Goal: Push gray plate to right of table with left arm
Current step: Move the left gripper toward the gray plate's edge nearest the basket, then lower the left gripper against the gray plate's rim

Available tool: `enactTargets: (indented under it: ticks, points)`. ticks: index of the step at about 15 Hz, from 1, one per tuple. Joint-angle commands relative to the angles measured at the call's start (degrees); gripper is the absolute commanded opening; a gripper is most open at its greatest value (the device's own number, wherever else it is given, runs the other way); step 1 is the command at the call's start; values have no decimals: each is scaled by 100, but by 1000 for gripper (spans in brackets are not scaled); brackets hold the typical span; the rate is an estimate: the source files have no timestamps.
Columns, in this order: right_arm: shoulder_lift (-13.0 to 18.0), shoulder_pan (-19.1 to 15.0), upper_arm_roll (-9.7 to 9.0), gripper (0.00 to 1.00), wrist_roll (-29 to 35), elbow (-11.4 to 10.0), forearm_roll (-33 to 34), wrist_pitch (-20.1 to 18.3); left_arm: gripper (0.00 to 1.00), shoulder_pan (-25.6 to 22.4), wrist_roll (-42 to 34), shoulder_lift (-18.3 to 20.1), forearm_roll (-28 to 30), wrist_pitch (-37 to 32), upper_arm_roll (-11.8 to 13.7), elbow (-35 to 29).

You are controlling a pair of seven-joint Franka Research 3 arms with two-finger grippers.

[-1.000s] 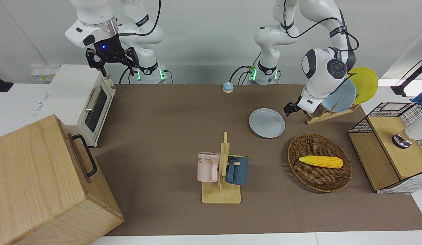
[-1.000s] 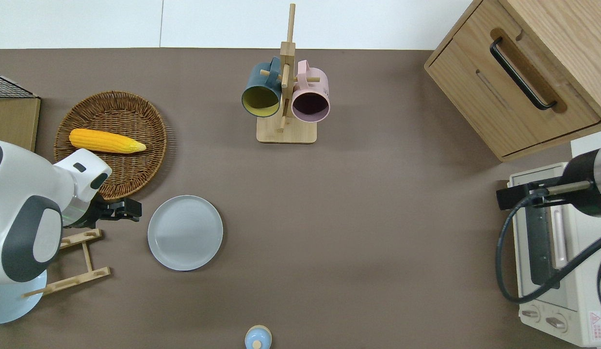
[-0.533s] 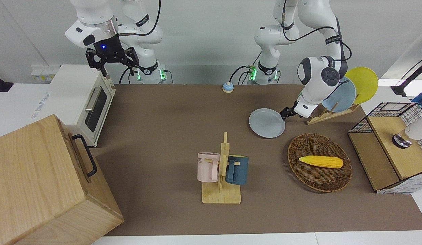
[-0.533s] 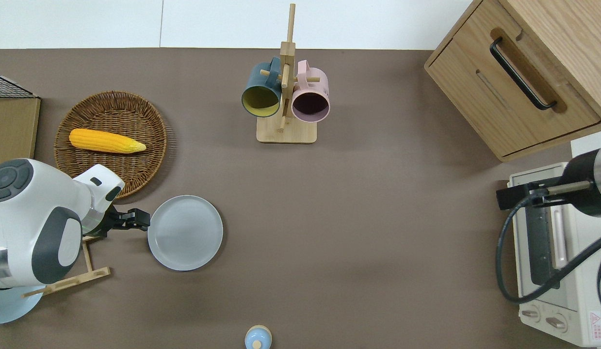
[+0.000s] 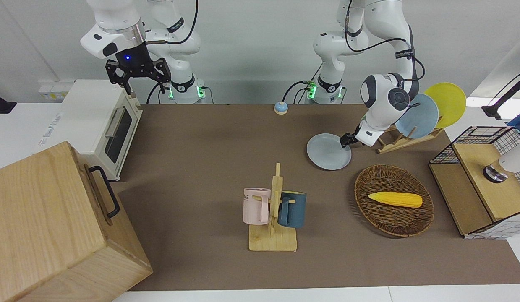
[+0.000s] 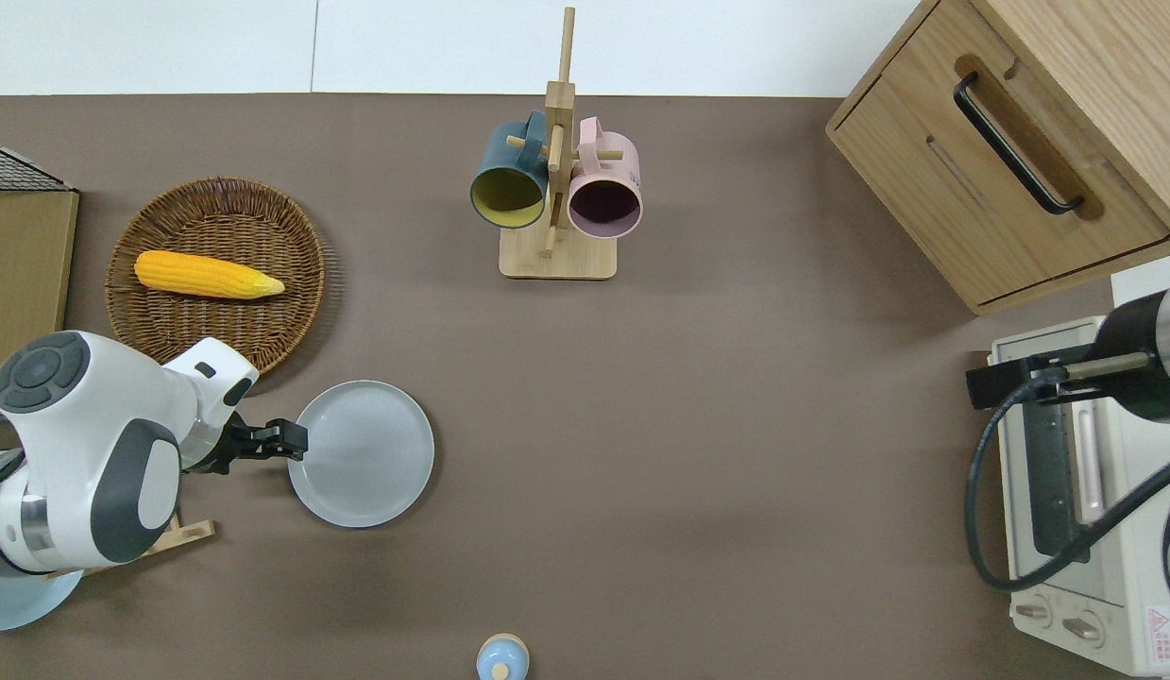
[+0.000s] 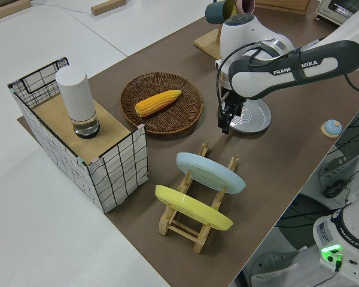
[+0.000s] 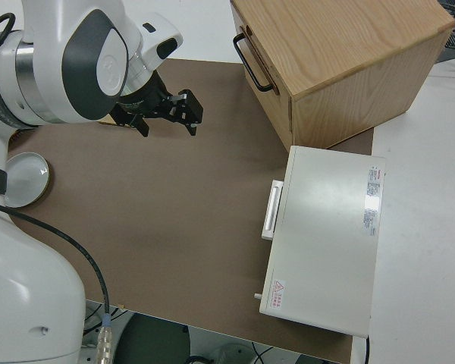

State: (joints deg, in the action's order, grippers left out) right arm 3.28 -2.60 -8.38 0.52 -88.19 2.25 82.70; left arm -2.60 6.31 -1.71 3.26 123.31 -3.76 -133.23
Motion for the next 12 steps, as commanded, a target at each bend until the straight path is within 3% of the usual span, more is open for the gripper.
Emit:
enactTargets:
  ticks: [1, 2, 3, 4, 8, 9, 12]
  points:
    - [41, -39, -6, 996, -113, -23, -14, -8, 960, 14, -113, 83, 123, 395, -2, -396]
    - [41, -39, -5, 996, -113, -23, -14, -8, 935, 14, -113, 83, 131, 456, -2, -449]
    - [41, -39, -14, 996, -113, -23, -14, -8, 804, 14, -113, 83, 131, 509, -2, -467]
    - [41, -39, -14, 996, -113, -23, -14, -8, 532, 14, -104, 83, 149, 544, -2, -476]
    - [41, -39, -6, 996, -113, -23, -14, -8, 80, 14, -16, 83, 351, 562, -2, -467]
    - [41, -39, -14, 996, -113, -23, -14, -8, 1, 14, 45, 83, 360, 580, -2, -467]
    - [41, -39, -14, 996, -113, -23, -14, -8, 0, 14, 46, 83, 360, 589, -2, -467]
